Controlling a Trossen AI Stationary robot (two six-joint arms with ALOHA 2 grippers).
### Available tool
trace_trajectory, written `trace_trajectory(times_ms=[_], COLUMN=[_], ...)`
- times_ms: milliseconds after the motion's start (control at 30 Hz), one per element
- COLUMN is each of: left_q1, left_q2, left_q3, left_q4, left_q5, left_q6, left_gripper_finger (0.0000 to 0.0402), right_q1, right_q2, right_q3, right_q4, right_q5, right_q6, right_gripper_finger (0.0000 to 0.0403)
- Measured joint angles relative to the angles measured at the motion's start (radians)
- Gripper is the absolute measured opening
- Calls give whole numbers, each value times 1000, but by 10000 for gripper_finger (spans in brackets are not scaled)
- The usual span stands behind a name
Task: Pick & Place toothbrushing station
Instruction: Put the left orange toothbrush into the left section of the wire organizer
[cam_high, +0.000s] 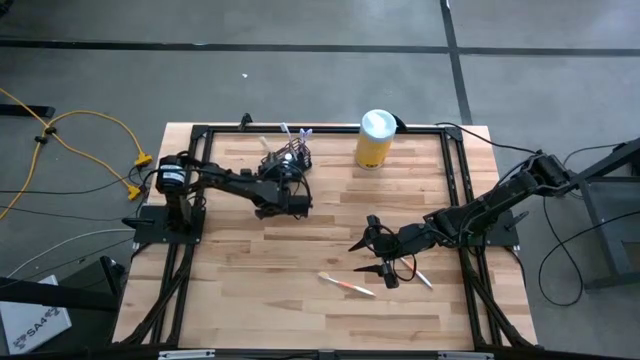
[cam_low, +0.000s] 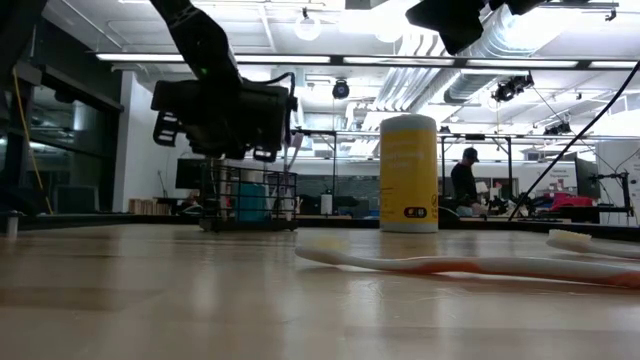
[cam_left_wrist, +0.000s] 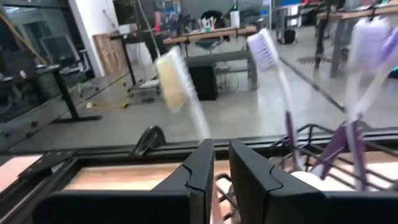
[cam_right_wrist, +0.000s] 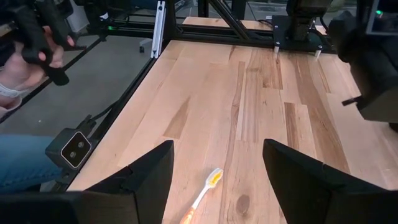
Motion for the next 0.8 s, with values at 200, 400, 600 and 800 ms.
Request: trace_trajectory(times_ms=[200,400,600,800], left_q1=[-13,-14,-57,-219], left_q2=[-49,-108,-142,-173], left_q3=[0,1,1,2], left_q4=[-3,-3,1,46], left_q5=[-16,-11,63,5], left_q6=[47,99,124,139], left_gripper_finger=[46,46,46,46], right_q1=[0,0,0,0], right_q2=[0,0,0,0], right_q3=[0,0,0,0], right_q4=[-3,-5,-5,-5], right_q5=[0,-1,-20,-23], right_q6=[0,0,0,0], right_gripper_finger=[238,238,238,238])
